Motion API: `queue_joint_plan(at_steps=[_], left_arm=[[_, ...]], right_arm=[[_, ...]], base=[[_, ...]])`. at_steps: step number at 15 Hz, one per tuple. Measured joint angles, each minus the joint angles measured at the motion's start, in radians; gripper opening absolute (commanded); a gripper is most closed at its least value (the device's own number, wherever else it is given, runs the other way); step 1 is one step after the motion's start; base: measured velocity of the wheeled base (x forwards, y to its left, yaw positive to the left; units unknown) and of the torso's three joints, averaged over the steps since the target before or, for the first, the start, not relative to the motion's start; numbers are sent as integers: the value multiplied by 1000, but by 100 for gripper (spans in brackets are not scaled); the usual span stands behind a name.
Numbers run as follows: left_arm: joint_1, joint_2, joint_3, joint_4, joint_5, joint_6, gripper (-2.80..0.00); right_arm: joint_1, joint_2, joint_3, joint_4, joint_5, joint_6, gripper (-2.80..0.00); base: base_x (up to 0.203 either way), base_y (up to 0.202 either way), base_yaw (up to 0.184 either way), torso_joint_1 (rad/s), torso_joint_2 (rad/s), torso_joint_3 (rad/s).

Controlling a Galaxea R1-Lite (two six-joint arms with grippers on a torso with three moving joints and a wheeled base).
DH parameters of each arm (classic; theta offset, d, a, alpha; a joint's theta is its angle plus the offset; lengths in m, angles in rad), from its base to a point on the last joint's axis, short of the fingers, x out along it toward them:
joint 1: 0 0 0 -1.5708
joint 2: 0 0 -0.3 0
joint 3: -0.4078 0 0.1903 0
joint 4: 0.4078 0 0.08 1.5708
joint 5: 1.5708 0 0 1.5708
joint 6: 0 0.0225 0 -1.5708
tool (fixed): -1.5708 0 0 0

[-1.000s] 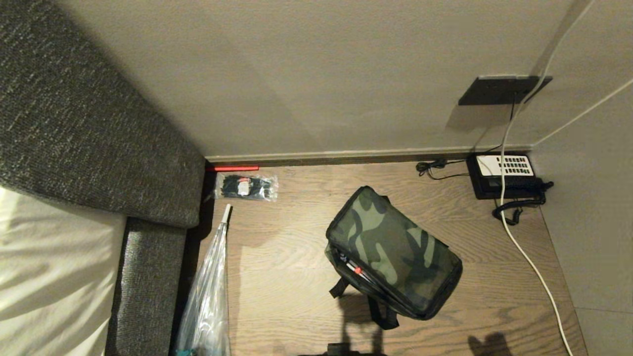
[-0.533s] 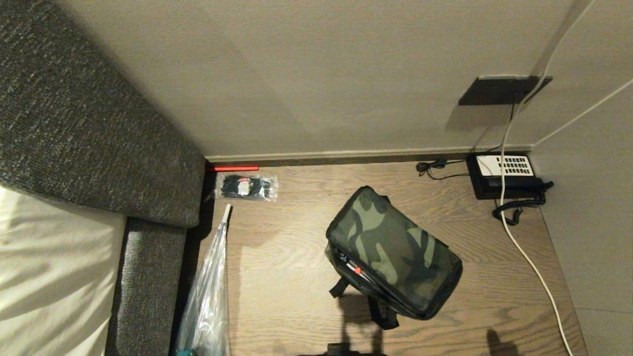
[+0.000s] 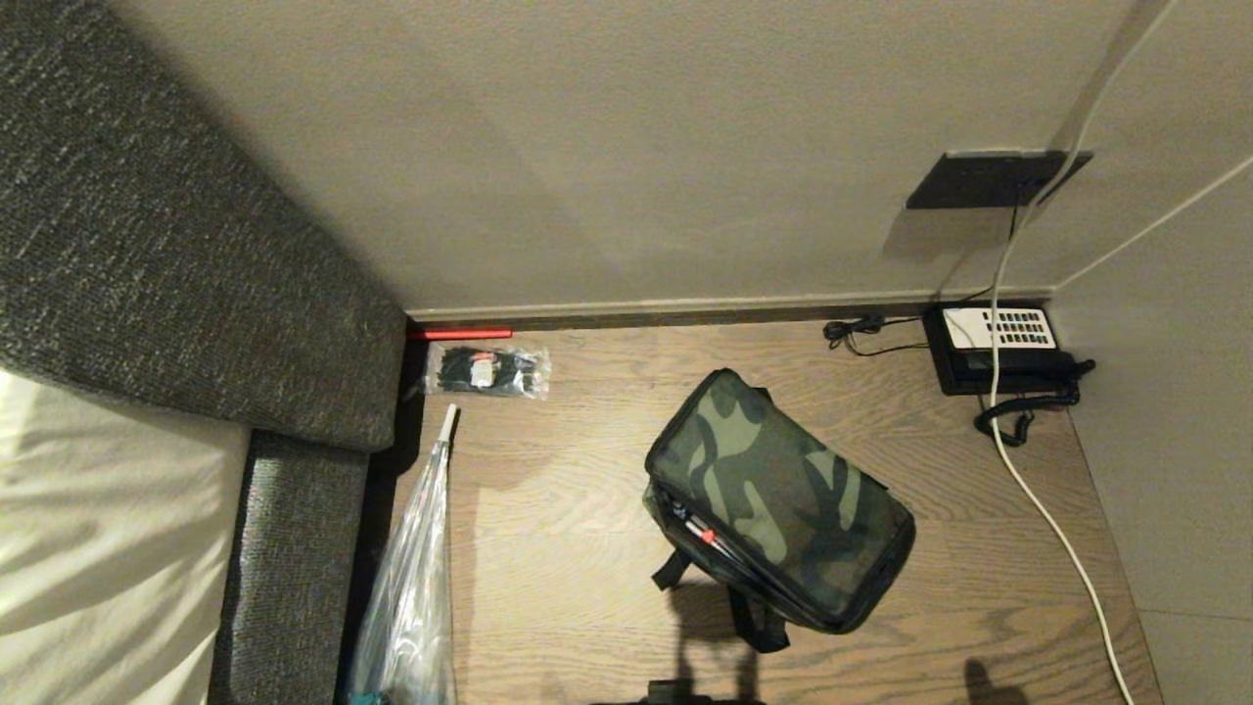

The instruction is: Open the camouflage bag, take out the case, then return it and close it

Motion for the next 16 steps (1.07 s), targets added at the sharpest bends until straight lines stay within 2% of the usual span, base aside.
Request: queue_joint_plan(at_steps=[12,16], left_arm=[[0,0,0,1,2,-12,-280],[0,0,0,-1,7,-40,-280]], right_arm=[[0,0,0,0,0,0,-280],[0,0,0,0,0,0,-280]], base=[[0,0,0,0,0,0],[0,0,0,2,2,133]])
